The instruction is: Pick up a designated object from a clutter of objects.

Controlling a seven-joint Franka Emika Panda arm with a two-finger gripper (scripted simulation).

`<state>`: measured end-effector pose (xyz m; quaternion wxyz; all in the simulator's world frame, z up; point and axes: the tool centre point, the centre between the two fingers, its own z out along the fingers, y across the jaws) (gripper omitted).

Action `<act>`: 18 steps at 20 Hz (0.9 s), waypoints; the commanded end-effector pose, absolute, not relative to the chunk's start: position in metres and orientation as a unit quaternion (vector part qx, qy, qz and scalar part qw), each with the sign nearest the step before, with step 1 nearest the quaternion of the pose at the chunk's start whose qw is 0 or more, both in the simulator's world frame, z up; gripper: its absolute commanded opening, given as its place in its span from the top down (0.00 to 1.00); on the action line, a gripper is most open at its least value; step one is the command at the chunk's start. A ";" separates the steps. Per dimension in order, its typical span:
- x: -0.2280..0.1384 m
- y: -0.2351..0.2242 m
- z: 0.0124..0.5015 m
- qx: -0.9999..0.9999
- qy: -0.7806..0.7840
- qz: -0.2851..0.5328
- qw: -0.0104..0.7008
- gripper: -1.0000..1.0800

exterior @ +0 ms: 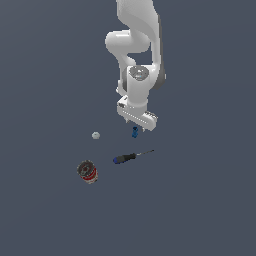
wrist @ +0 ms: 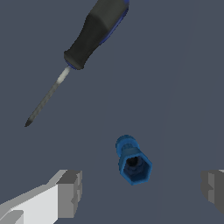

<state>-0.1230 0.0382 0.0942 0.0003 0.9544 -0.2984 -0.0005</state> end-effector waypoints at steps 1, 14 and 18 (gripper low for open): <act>-0.125 0.039 0.093 0.954 -0.301 0.000 0.000 0.04; -0.125 0.039 0.062 0.954 -0.300 0.000 0.000 0.04; -0.125 0.039 0.051 0.954 -0.301 0.000 0.000 0.04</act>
